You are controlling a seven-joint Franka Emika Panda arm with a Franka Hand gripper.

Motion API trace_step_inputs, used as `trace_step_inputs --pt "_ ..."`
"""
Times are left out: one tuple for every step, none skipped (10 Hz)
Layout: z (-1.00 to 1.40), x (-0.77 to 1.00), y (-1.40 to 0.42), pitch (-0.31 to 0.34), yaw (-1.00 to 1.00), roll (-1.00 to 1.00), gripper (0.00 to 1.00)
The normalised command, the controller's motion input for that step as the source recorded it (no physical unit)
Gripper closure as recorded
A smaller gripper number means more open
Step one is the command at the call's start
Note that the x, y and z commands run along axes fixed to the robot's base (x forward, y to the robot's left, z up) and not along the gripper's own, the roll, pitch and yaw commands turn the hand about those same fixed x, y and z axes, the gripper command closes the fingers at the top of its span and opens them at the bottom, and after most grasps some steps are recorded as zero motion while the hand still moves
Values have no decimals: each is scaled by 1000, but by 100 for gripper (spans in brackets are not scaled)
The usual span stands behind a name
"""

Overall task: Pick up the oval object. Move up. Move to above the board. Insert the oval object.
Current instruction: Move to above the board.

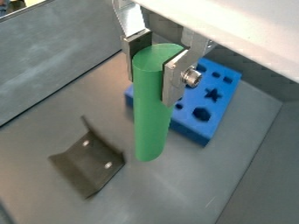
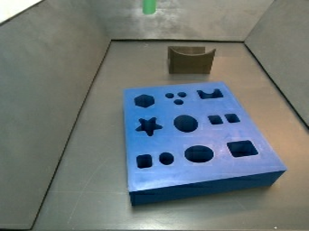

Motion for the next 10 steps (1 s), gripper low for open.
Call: trace_step_inputs --pt "85 -45 -1000 48 65 0 100" --pt "90 -43 -1000 41 41 2 100" --pt "95 -41 -1000 42 31 -9 100" --pt "99 -36 -1000 46 19 3 100" --pt "102 -29 -1000 58 16 1 100" --pt "104 -21 -1000 67 10 10 100" --pt "109 17 -1000 97 9 8 100" --pt "110 38 -988 110 10 7 100" --pt "78 63 -589 135 13 3 100" --pt "58 63 -356 136 9 4 100"
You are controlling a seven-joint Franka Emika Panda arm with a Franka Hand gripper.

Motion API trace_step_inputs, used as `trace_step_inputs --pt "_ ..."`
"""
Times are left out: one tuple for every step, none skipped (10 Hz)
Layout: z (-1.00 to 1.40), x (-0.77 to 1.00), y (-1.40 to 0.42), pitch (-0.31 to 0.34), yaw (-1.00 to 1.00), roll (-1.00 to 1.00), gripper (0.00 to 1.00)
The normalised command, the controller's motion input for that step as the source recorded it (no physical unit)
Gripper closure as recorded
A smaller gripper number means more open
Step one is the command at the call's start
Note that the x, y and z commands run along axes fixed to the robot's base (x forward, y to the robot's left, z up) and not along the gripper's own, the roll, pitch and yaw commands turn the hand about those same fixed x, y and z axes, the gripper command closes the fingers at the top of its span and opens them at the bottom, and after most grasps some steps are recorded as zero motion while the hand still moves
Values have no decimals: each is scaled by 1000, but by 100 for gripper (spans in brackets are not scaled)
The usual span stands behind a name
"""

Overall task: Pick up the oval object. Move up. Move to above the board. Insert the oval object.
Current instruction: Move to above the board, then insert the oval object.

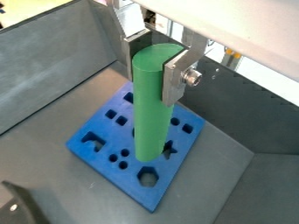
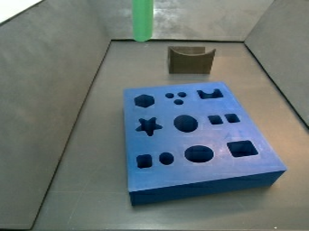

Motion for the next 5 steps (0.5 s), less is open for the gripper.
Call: trace_step_inputs --pt "38 48 -193 113 10 5 100" --pt "0 0 -26 0 3 0 100" --pt "-80 186 -191 -51 0 0 100" --pt "-146 540 -360 -60 -26 0 100" --pt "-200 683 -483 -57 -57 0 100"
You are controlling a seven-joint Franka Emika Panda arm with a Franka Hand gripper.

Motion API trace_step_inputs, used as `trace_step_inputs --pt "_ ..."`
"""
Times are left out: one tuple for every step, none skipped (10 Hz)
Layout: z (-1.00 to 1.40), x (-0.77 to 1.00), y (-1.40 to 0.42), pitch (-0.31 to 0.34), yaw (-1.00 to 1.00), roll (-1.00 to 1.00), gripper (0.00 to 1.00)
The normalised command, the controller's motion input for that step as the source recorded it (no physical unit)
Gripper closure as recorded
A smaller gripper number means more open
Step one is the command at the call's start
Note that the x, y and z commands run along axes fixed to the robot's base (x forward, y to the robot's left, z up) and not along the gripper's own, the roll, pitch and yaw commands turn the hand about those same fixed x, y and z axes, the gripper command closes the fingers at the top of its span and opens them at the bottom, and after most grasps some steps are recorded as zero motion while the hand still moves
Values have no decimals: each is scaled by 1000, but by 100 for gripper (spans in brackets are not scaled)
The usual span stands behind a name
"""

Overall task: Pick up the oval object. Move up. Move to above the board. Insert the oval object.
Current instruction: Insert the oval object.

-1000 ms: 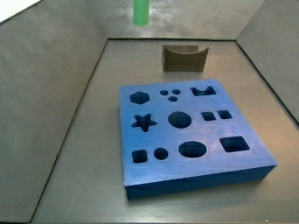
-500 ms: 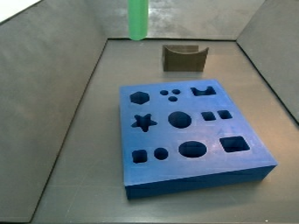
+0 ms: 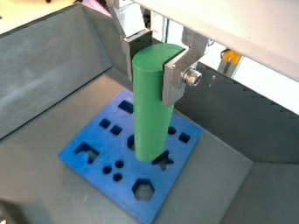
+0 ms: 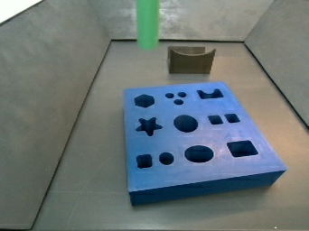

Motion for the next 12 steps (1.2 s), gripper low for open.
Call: trace_step_inputs --pt "-237 820 -503 -30 -51 0 100" --pt "-243 826 -491 -26 -66 0 100" --pt "-246 840 -483 -21 -63 0 100" --pt "-243 886 -460 -7 -63 0 100" --pt "-237 894 -417 0 -57 0 100" --pt "-151 769 -300 0 -40 0 100" --pt "-114 691 -229 0 -37 0 100" --pt "-89 731 -103 19 -140 0 100" --pt "-69 640 0 31 -397 0 100" --pt "-51 437 26 4 -634 0 100" --pt "-51 289 57 0 -817 -11 100" --pt "-89 206 66 -1 -903 -6 100"
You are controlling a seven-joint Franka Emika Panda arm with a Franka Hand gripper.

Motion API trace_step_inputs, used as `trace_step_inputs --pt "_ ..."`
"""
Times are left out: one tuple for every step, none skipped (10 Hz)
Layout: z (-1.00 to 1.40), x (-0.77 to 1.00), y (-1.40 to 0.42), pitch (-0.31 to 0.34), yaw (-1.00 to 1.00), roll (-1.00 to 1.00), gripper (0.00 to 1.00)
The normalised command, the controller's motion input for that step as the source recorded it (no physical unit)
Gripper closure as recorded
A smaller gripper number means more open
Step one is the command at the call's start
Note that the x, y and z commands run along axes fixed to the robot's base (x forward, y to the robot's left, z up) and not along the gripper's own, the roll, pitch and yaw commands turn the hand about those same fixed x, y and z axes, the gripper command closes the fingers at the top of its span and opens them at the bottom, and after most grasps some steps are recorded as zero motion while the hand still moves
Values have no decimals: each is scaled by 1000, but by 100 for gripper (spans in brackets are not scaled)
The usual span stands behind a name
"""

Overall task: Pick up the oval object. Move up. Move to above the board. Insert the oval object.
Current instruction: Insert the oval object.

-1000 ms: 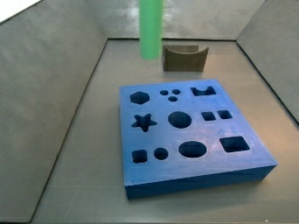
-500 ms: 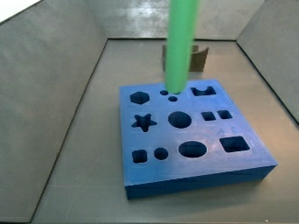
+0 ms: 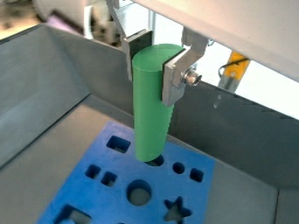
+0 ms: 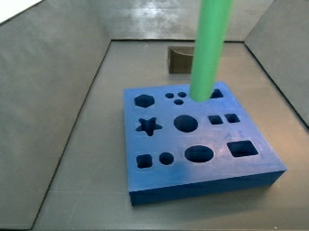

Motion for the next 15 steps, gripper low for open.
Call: trace_step_inputs --pt "-157 203 66 -34 -914 0 100" --pt "-151 289 0 -89 -783 -56 100" --pt "-289 171 0 -59 -891 0 100" --pt "-289 109 0 -37 -951 0 100" --pt "-331 49 0 -30 -989 0 100" --pt "-340 0 -14 0 -1000 0 100" --pt "-343 0 -20 0 -1000 0 100" --pt "-337 0 -23 0 -1000 0 100" --pt "-240 40 -334 -11 -803 0 100" --pt "-237 460 -591 -16 -329 -9 100" --pt "-143 469 -517 -34 -94 0 100" --pt "-94 240 -100 -51 0 0 100" --pt "-157 357 0 -3 -723 -3 100" --pt "-271 0 0 0 -1000 0 100" --pt "-280 0 0 0 -1000 0 100"
